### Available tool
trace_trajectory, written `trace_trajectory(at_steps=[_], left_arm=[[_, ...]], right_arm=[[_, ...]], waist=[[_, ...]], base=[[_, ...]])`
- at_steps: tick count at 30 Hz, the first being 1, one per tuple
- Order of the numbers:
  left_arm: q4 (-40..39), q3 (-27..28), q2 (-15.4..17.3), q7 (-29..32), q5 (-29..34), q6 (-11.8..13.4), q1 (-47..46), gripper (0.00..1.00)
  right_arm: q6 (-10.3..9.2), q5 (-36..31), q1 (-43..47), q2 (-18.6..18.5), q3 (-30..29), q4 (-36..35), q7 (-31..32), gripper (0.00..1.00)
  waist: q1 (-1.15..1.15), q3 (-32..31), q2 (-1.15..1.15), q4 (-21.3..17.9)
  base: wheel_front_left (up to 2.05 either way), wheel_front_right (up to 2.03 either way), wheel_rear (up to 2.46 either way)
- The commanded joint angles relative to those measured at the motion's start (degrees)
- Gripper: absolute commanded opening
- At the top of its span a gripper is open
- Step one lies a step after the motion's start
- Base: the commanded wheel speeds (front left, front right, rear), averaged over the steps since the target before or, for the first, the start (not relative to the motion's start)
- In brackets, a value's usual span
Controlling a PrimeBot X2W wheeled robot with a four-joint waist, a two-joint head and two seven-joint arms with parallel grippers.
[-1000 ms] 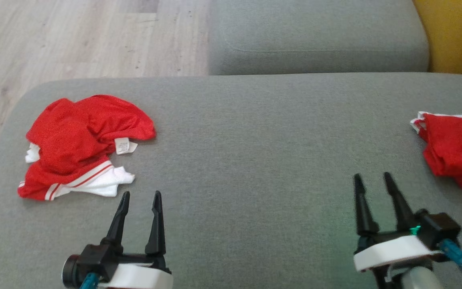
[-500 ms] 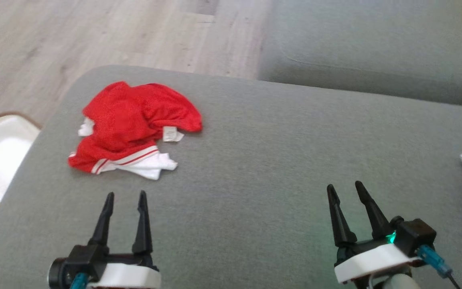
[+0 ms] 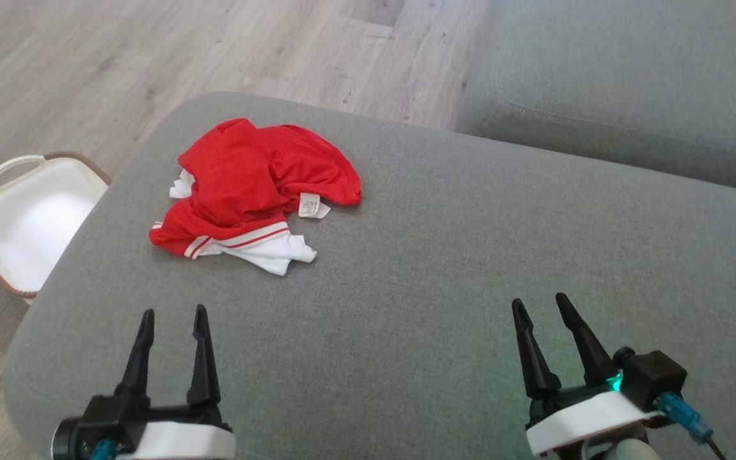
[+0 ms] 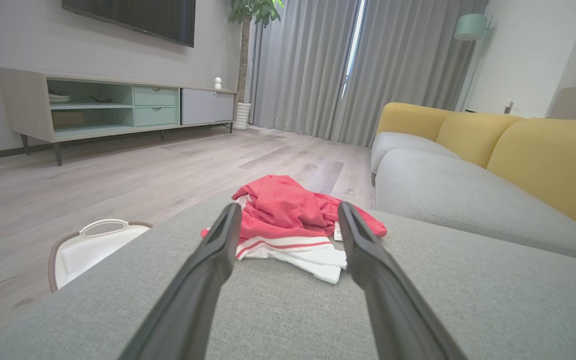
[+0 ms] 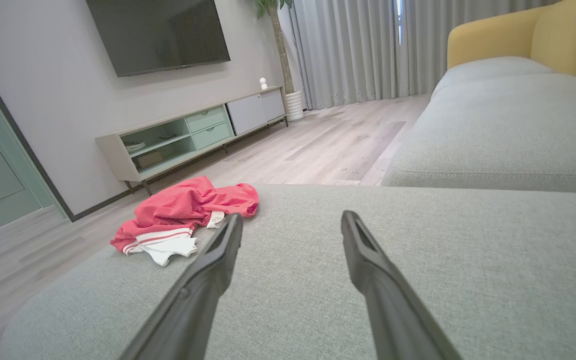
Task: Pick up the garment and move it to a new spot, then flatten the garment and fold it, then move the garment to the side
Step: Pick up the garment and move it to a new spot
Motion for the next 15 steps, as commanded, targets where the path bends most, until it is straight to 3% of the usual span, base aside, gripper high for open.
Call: trace_trajectory(at_steps=[1,9,15], left_arm=[[-2.19,2.62,-0.03,-0.46,0.83,-0.22,-2.08,1.0],[-4.05,7.61,1.94,-0.46,1.6,-1.14,-8.16,1.0],[1.61,8.33,9.33,3.37,2.17,-3.64,-19.55,1.0]], right_arm=[[0.37,0.73,-1.15,-0.25,1.49,-1.98,-0.63,1.0],[0.37,-1.73,-3.77,-0.25,-0.96,-4.15,-0.63,1.0],[0.37,-4.79,-6.98,-0.25,-4.44,-7.55,-0.63,1.0]], waist=[[0.0,0.81,0.0,-0.55],[0.0,7.18,0.0,-3.7],[0.0,13.6,0.0,-6.49]], base=[[0.0,0.0,0.0],[0.0,0.0,0.0],[0.0,0.0,0.0]])
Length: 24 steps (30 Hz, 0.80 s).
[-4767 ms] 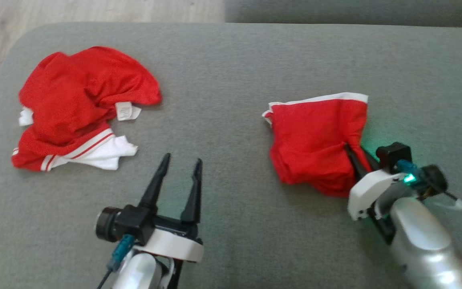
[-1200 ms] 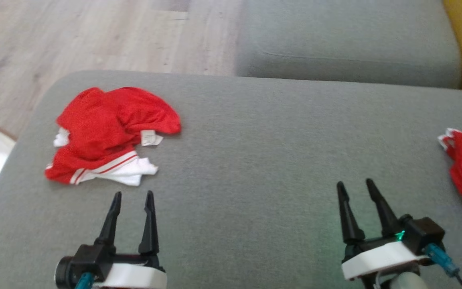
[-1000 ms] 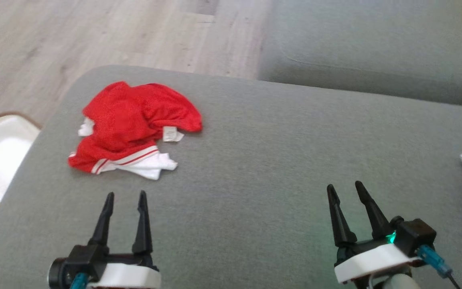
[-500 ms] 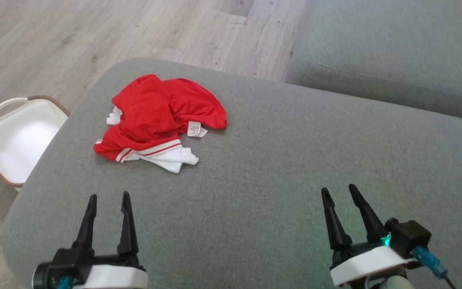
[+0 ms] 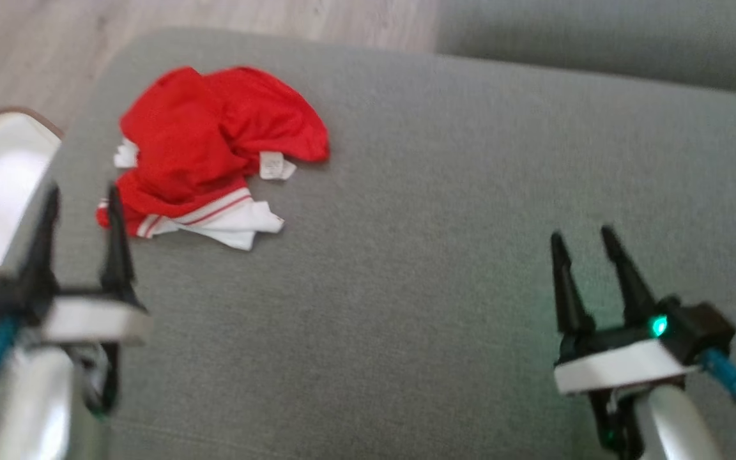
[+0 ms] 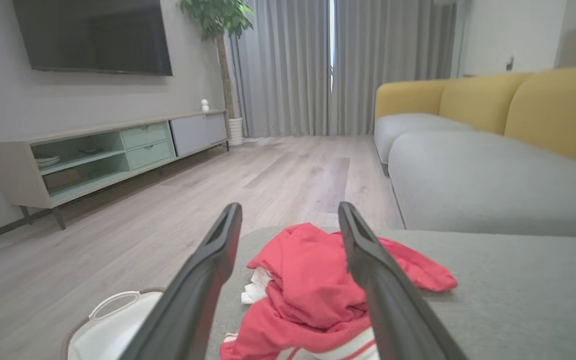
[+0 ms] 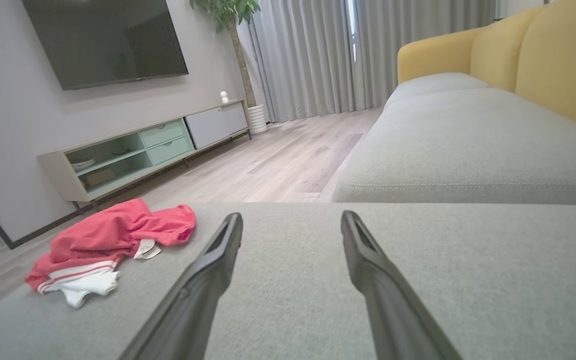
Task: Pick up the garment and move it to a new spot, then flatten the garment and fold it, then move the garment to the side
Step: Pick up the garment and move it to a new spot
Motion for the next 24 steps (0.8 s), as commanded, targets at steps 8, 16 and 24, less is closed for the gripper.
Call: trace_trajectory(at_steps=[8,16,24], left_arm=[[12.16,-2.28,11.85,14.3,-2.38,-2.82,-18.97,1.0],[21.45,-19.21,20.03,27.21,-15.67,-2.99,-26.57,1.0],[23.26,-30.59,25.14,35.08,-27.91,-3.0,-27.57,1.0]], right_arm=[[0.37,-3.87,-5.85,-0.21,-2.23,-6.7,-0.63,1.0],[0.37,-5.16,-7.6,-0.21,-2.65,-9.58,0.13,1.0],[0.37,-5.26,-7.35,-0.21,-2.41,-9.88,0.19,1.0]], waist=[[-0.01,9.49,0.0,-4.73],[-0.01,13.38,0.0,-7.26],[-0.01,14.11,0.0,-8.34]], base=[[0.0,0.0,0.0],[0.0,0.0,0.0],[0.0,0.0,0.0]])
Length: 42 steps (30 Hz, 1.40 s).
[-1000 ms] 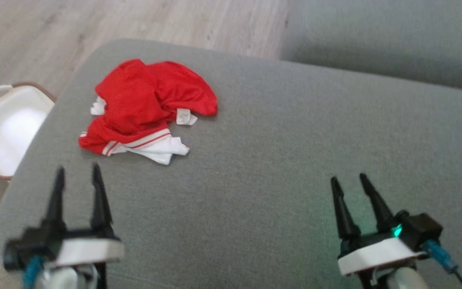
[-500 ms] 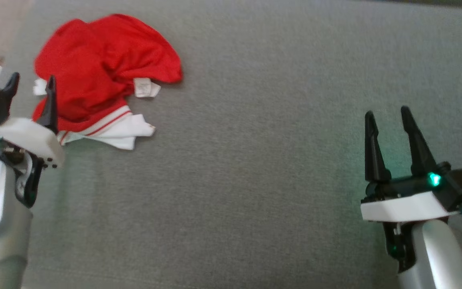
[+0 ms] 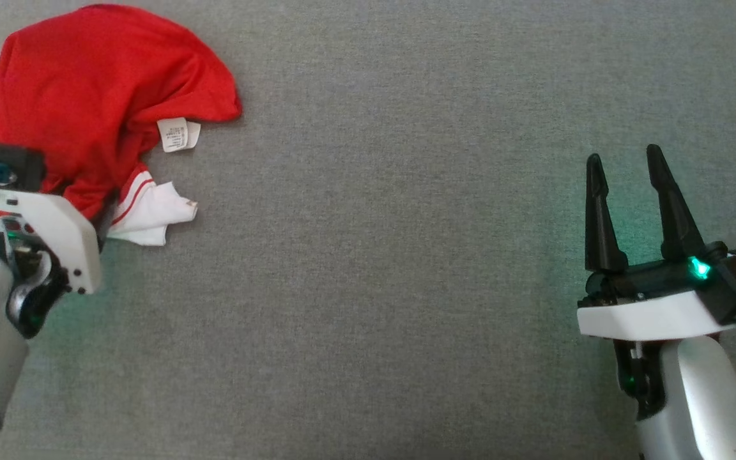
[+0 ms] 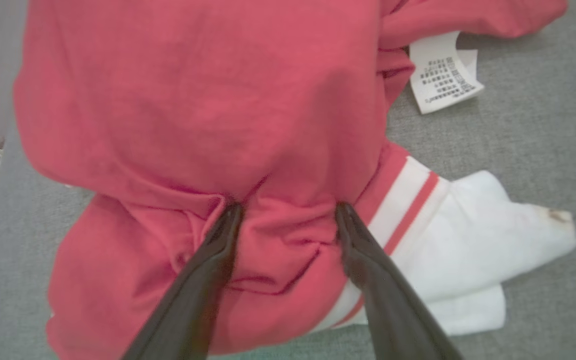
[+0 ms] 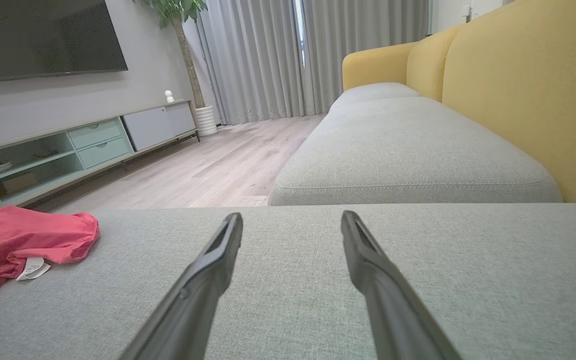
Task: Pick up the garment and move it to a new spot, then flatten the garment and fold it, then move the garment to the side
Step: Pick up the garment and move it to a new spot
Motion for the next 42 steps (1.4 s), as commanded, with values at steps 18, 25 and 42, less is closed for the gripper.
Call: trace_trajectory(at_steps=[18,25,42], left_arm=[[-20.89,3.66,1.27,-10.89,-15.17,0.76,-8.15,0.0],[-33.83,2.64,-3.61,-5.06,-20.99,5.48,-6.27,0.0],[-41.05,-1.02,-15.82,4.19,-34.25,15.56,-2.74,0.0]], right_arm=[[0.37,5.02,0.02,-0.15,3.03,2.64,-0.82,1.0],[0.37,7.1,-0.04,-0.15,3.03,2.33,-0.85,1.0],[0.37,12.69,-3.75,-0.15,4.67,-0.42,-0.86,1.0]], waist=[[0.0,-10.06,0.0,-3.08],[0.0,-12.04,0.0,-6.41],[0.0,-6.78,0.0,-18.53]], base=[[0.0,0.0,0.0],[0.0,0.0,0.0],[0.0,0.0,0.0]])
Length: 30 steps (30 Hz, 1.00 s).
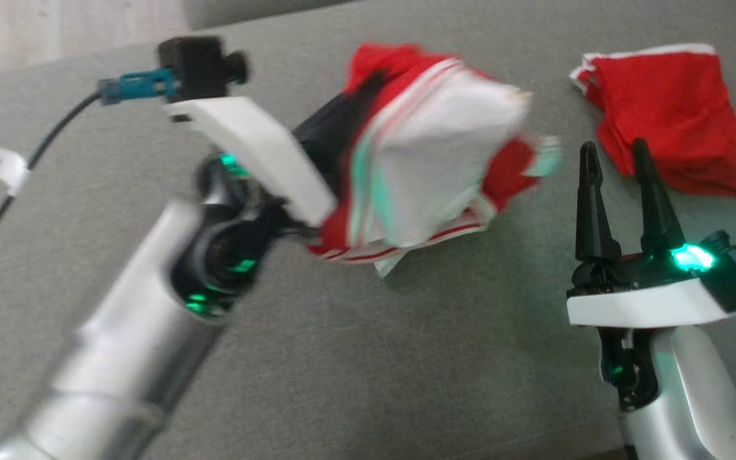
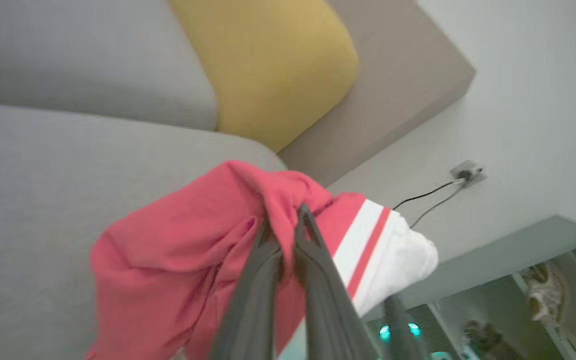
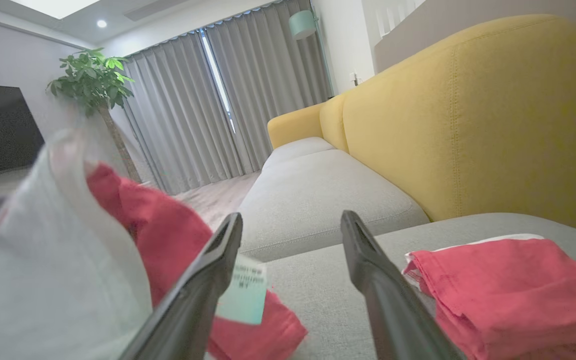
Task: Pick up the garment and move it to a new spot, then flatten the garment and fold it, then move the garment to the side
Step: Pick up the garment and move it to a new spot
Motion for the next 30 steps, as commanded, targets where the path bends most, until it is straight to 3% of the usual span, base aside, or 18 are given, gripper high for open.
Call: trace_trajectory(at_steps=[1,5,6,7,8,11,15,21,26,30], left_arm=[[0.46,3.08,3.49,0.47,-0.16,-0.92,-0.6,0.0],[10.18,3.94,10.34,1.72,1.98,-4.14,-0.75,0.0],[12.61,3.69,11.88,1.71,3.25,-5.1,-1.22,0.27],[15.11,3.64,13.13,1.18,4.61,-5.75,-1.87,0.85],[17.73,3.51,14.25,0.29,6.35,-6.11,-2.69,1.0],[24.61,3.2,15.68,-3.92,11.04,-7.26,-5.56,1.0],[31.09,3.11,14.63,-11.29,15.27,-9.22,-9.25,1.0],[33.91,-0.61,13.66,-21.36,22.22,-13.35,-10.63,1.0],[32.97,-1.63,13.26,-28.32,25.34,-13.09,-8.26,1.0],[29.8,-2.39,13.32,-35.31,28.61,-10.48,-3.79,1.0]], right_arm=[[0.37,0.62,-1.88,-0.16,1.4,-2.27,-0.52,1.0],[0.37,0.98,-2.61,-0.16,2.17,-2.63,-0.52,1.0],[0.37,0.96,-2.77,-0.16,2.39,-2.65,-0.52,1.0],[0.37,0.91,-2.94,-0.16,2.62,-2.67,-0.52,1.0],[0.37,0.82,-3.1,-0.16,2.84,-2.66,-0.52,1.0],[0.37,0.5,-3.36,-0.16,3.14,-2.56,-0.52,1.0],[0.37,-0.23,-3.14,-0.16,2.9,-2.17,-0.52,1.0],[0.37,-2.34,-2.62,-0.16,1.82,-1.38,-0.52,1.0],[0.37,-4.0,-1.69,-0.16,0.24,-0.87,-0.52,1.0],[0.37,-5.43,-0.19,-0.16,-1.25,-0.48,-0.52,1.0]], waist=[[0.0,1.48,0.0,-1.41],[0.0,3.0,0.0,-2.58],[0.0,3.36,0.0,-2.73],[0.0,3.75,0.0,-2.84],[0.0,4.04,0.0,-2.91],[0.0,4.56,0.0,-2.86],[0.0,4.25,0.0,-1.8],[0.0,1.58,0.0,1.44],[0.0,-0.98,0.0,4.66],[0.0,-3.57,0.0,8.09]], base=[[0.0,0.0,0.0],[0.0,0.0,0.0],[0.0,0.0,0.0],[0.0,0.0,0.0],[0.0,0.0,0.0],[0.0,0.0,0.0],[0.0,0.0,0.0],[0.0,0.0,0.0],[0.0,0.0,0.0],[0.0,0.0,0.0]])
